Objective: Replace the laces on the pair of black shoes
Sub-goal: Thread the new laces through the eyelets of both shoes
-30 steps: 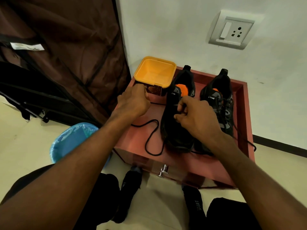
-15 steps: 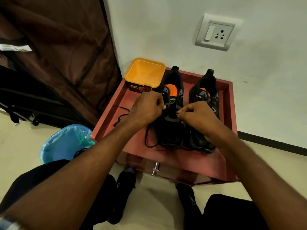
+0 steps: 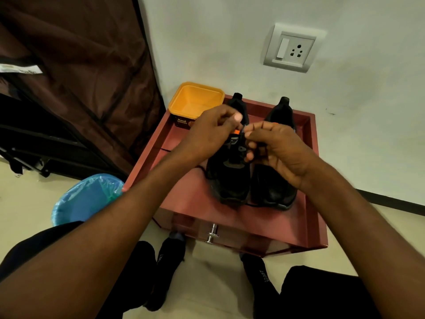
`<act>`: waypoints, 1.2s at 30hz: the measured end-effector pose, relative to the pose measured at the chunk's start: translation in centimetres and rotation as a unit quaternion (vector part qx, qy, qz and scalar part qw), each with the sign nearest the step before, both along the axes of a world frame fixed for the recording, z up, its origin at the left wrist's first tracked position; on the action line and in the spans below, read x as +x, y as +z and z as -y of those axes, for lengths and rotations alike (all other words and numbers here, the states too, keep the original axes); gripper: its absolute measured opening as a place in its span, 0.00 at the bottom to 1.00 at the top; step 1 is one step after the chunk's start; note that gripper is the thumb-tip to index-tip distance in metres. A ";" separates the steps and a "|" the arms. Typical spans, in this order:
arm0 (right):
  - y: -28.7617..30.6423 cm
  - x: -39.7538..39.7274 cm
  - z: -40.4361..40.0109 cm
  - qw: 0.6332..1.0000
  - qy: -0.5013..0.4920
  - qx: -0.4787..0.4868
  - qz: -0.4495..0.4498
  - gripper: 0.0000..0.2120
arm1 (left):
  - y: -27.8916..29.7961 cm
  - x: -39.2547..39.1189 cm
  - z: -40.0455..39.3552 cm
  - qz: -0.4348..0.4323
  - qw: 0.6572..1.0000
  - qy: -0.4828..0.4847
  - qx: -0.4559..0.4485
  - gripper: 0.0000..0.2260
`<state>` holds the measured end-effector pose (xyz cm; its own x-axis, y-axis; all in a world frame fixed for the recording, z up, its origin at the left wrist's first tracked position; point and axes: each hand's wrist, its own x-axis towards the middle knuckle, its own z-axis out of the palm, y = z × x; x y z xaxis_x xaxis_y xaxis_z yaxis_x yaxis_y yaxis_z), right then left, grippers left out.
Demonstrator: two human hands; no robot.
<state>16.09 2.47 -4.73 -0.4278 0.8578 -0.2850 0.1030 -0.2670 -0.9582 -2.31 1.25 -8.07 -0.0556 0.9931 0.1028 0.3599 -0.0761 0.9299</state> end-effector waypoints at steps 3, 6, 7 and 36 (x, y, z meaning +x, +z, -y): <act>1.2 0.0 0.0 0.998 0.001 0.062 -0.010 0.07 | 1.8 0.6 0.3 0.101 0.990 -0.092 -0.032 0.14; 1.6 0.9 -1.0 0.990 -0.090 0.098 -0.039 0.05 | 1.4 -0.2 0.3 0.046 0.998 -0.028 -0.044 0.15; 1.5 1.4 -1.5 0.985 -0.129 0.093 -0.066 0.05 | 1.2 -0.9 0.4 -0.005 0.998 0.000 -0.059 0.15; -1.8 1.8 -2.5 0.963 -0.148 0.177 0.141 0.03 | 0.7 -2.6 0.4 -0.344 0.935 0.028 -0.086 0.05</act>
<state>17.85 4.97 -6.54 -0.0979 0.9950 -0.0210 0.3425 0.0139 -0.9394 -4.90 0.88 -7.37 -0.0880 0.9957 -0.0275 0.8759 0.0905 0.4740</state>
